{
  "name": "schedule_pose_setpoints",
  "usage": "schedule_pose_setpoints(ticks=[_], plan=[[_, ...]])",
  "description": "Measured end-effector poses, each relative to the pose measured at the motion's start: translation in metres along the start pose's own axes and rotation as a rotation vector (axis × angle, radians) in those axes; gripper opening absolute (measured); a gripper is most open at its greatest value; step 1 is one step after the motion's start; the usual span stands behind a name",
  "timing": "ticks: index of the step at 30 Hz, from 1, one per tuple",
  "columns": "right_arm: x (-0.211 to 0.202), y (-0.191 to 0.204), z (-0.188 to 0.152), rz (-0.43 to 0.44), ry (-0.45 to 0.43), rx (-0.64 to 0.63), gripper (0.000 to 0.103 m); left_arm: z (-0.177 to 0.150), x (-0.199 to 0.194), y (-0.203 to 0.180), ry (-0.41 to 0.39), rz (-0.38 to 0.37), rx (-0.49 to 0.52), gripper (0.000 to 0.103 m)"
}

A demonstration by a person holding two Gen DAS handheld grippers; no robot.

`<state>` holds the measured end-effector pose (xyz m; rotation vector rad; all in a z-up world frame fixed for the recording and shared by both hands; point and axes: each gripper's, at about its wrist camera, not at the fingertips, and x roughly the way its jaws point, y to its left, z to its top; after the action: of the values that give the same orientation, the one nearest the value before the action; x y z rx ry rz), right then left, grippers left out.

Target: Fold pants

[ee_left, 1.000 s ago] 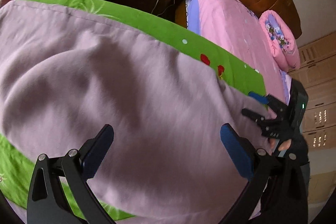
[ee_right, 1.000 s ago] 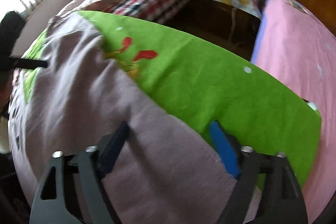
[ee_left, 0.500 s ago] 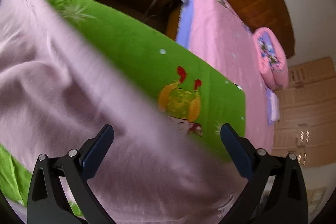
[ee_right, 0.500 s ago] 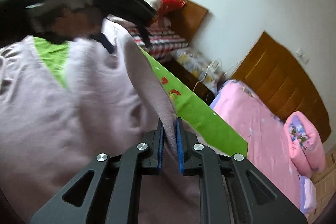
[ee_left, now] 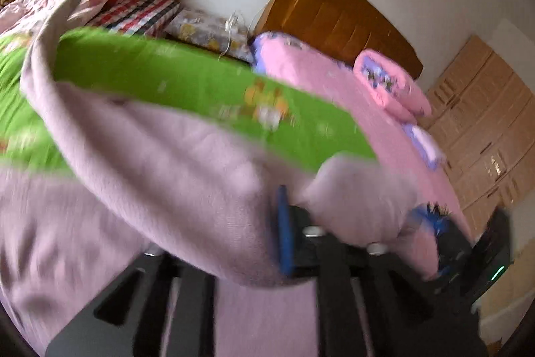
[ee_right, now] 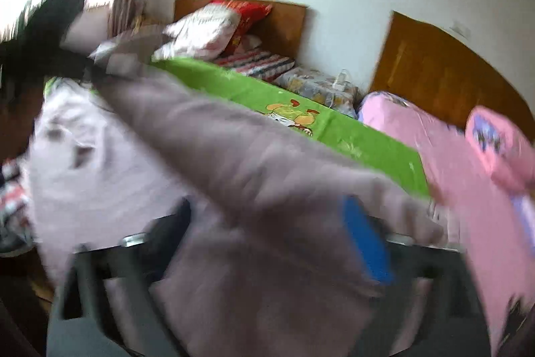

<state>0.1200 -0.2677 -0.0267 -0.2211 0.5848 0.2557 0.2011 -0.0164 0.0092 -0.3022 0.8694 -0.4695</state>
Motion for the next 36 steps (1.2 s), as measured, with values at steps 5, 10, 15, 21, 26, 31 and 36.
schedule_pose_setpoints(ticks=[5, 10, 15, 21, 26, 31, 36], plan=[[-0.056, -0.039, -0.058, 0.087, -0.089, 0.533, 0.091, -0.051, 0.003, 0.054, 0.053, -0.014, -0.131, 0.070], [-0.055, -0.100, -0.096, 0.064, -0.066, 0.950, 0.072, -0.041, -0.008, 0.084, 0.020, -0.070, -0.221, 0.082], [-0.028, -0.110, -0.096, 0.063, 0.008, 1.097, 0.071, -0.035, -0.019, 0.095, -0.006, -0.122, -0.264, 0.085], [-0.012, -0.128, -0.100, -0.021, 0.008, 1.170, 0.064, -0.040, -0.026, 0.117, -0.014, -0.121, -0.320, 0.085], [0.011, -0.144, -0.099, -0.011, 0.024, 1.165, 0.058, -0.036, -0.032, 0.133, -0.033, -0.108, -0.341, 0.086], [-0.009, -0.148, -0.101, -0.022, -0.076, 1.119, 0.021, -0.029, -0.039, 0.147, -0.042, -0.076, -0.359, 0.086], [-0.019, -0.141, -0.096, -0.046, -0.101, 1.075, 0.021, -0.009, -0.031, 0.150, -0.017, -0.028, -0.374, 0.086]])
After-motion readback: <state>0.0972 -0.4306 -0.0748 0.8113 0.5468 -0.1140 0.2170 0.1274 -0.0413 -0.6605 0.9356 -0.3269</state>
